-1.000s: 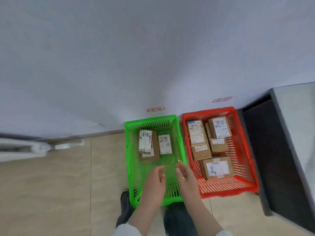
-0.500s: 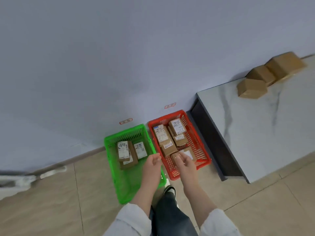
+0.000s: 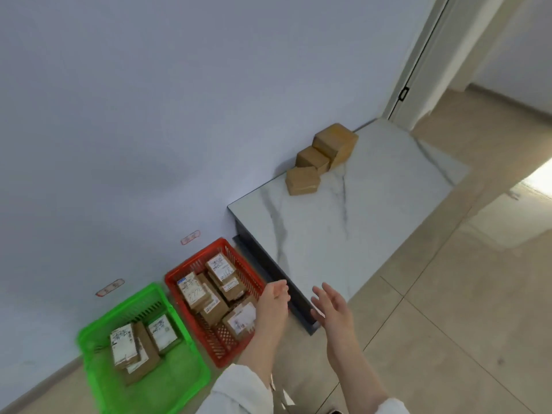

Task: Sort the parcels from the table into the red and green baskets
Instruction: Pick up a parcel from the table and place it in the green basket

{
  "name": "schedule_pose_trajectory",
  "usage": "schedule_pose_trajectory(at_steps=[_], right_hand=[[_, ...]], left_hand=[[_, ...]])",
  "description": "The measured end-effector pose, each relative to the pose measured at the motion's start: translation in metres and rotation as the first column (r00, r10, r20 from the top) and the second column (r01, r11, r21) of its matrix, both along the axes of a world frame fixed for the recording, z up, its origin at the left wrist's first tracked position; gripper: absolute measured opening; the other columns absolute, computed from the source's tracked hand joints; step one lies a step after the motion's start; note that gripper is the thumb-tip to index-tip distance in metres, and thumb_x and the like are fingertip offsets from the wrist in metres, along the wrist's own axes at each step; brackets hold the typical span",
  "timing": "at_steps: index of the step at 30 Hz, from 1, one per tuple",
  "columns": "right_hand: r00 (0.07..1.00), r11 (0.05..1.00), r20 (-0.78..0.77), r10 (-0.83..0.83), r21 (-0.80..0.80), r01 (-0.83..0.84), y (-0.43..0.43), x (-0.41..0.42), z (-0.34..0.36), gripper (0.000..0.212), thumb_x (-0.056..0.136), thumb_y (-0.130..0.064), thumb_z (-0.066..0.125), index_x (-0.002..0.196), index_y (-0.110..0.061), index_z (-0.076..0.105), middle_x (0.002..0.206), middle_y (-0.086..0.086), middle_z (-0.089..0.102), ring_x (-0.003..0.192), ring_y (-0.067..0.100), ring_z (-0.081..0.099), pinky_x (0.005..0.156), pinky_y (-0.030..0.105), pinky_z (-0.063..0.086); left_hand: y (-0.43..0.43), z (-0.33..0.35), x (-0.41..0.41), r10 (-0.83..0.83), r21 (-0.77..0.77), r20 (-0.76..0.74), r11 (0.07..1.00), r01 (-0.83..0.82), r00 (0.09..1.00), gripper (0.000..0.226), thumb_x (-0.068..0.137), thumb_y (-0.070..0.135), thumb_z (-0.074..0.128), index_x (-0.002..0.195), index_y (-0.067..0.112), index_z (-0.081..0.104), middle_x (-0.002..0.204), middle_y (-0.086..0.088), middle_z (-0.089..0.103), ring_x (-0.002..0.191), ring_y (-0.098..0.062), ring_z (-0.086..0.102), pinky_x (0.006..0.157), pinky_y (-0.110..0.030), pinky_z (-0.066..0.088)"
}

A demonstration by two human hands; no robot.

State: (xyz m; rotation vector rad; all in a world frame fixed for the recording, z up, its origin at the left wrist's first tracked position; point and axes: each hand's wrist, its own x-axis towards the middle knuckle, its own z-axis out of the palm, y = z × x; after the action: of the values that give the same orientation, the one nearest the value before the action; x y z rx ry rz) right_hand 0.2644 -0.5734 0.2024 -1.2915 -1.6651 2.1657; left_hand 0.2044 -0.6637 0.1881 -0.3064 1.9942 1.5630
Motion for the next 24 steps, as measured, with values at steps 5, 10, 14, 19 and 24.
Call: schedule_pose_trajectory(at_steps=[5,10,14,19,24], right_hand=[[0.998,0.999,-0.053,-0.036,-0.007,0.035,0.12,0.007,0.014,0.031,0.095,-0.018,0.052,0.125,-0.015,0.05,0.114,0.0,0.062,0.107,0.017,0.058,0.086,0.028,0.047],[0.996,0.998,-0.065,-0.064,-0.027,0.062,0.209,0.0,0.017,0.032,0.095,-0.018,0.052,0.127,-0.015,0.051,0.115,0.001,0.063,0.107,0.017,0.059,0.087,0.028,0.047],[0.995,0.996,-0.068,-0.079,-0.033,0.077,0.269,-0.023,0.014,0.034,0.095,-0.018,0.051,0.129,-0.013,0.049,0.118,0.003,0.062,0.108,0.018,0.058,0.086,0.027,0.047],[0.996,0.999,-0.079,-0.038,-0.012,0.037,0.342,-0.078,0.017,0.035,0.096,-0.017,0.049,0.13,-0.01,0.048,0.117,0.003,0.061,0.109,0.019,0.057,0.087,0.028,0.047],[0.999,1.0,-0.048,0.005,0.013,-0.004,0.414,-0.146,0.025,0.036,0.096,-0.02,0.05,0.13,-0.01,0.048,0.115,0.002,0.061,0.109,0.019,0.057,0.088,0.029,0.047]], left_hand=[[0.125,0.015,0.009,0.013,0.095,0.004,0.995,-0.013,1.0,0.022,0.098,0.018,0.041,0.115,0.018,0.055,0.113,0.002,0.06,0.105,-0.014,0.059,0.097,-0.029,0.042],[0.219,0.026,0.0,-0.006,0.109,-0.025,0.994,0.009,1.0,0.02,0.097,0.016,0.04,0.111,0.02,0.054,0.116,0.002,0.06,0.105,-0.014,0.06,0.095,-0.03,0.043],[0.28,0.025,-0.022,-0.017,0.087,-0.055,0.996,0.022,0.998,0.022,0.099,0.016,0.039,0.114,0.018,0.054,0.113,0.002,0.059,0.106,-0.016,0.059,0.098,-0.032,0.044],[0.353,0.017,-0.068,0.041,0.13,-0.02,0.991,-0.038,0.999,0.019,0.097,0.013,0.04,0.109,0.019,0.053,0.112,0.0,0.06,0.102,-0.016,0.06,0.095,-0.031,0.043],[0.421,0.019,-0.141,0.119,0.136,0.011,0.983,-0.12,0.993,0.023,0.096,0.011,0.04,0.113,0.015,0.055,0.114,-0.002,0.06,0.102,-0.017,0.059,0.097,-0.033,0.042]])
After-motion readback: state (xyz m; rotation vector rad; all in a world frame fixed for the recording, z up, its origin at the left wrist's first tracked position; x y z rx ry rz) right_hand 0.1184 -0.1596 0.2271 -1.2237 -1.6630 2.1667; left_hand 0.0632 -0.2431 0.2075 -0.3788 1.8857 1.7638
